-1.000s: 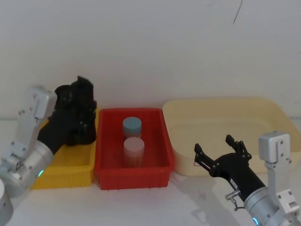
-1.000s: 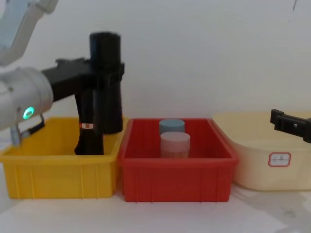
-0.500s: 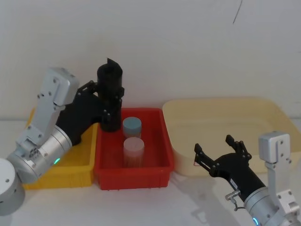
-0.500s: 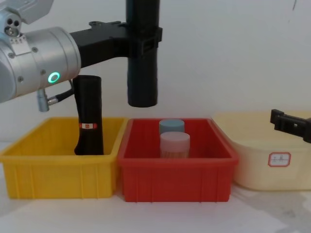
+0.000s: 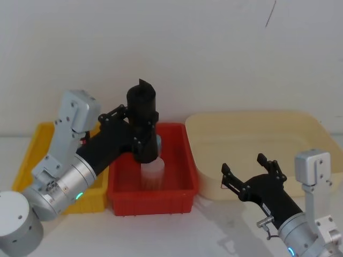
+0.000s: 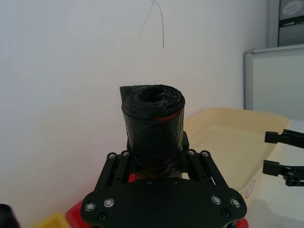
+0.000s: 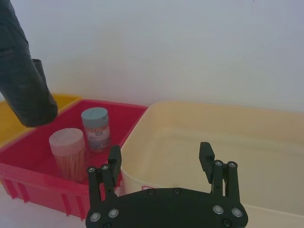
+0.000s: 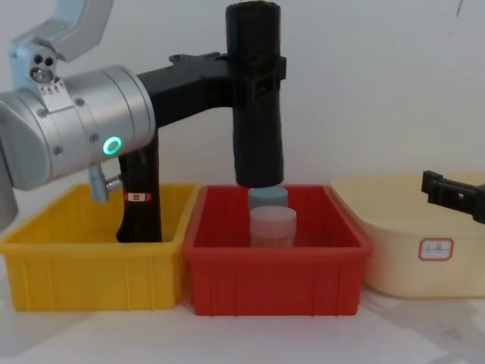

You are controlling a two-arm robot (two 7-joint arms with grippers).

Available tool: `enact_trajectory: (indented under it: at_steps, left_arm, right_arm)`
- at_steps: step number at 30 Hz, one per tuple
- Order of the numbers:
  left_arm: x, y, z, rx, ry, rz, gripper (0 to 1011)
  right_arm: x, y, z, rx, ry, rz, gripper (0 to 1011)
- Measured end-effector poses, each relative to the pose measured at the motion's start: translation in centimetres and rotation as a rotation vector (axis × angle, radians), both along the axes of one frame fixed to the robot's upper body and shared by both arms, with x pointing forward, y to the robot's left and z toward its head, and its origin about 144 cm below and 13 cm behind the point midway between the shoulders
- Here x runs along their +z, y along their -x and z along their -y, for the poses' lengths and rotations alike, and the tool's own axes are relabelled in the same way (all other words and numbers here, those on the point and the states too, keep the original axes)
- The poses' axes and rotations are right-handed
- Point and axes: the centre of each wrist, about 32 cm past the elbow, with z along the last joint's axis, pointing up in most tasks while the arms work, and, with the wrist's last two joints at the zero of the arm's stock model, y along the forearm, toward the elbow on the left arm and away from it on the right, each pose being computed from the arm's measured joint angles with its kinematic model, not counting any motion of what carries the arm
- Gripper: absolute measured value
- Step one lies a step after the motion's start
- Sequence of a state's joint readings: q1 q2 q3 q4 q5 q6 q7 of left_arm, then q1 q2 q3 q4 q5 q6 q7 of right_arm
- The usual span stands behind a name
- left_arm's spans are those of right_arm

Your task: Pick up the garbage bag with the one hand and transfer it to the other hand.

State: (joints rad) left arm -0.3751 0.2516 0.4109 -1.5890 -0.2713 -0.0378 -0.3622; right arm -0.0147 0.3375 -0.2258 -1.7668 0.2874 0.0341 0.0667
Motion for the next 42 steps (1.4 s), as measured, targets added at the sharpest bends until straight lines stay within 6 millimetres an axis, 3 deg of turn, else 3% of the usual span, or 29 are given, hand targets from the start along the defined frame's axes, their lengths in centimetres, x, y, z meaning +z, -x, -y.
enact_trajectory:
  at_steps: [17,42]
  left_arm:
    - [-1.3,-2.1,1.9,-0.097,0.064,-0.019,466]
    - [-1.4,-5.2,4.2,-0.208,0.037,-0.047,466]
  right_arm:
    - [0.0,0.0,0.0,0.000,0.000,0.000,1000]
    - [0.0,0.0,0.0,0.000,0.000,0.000,1000]
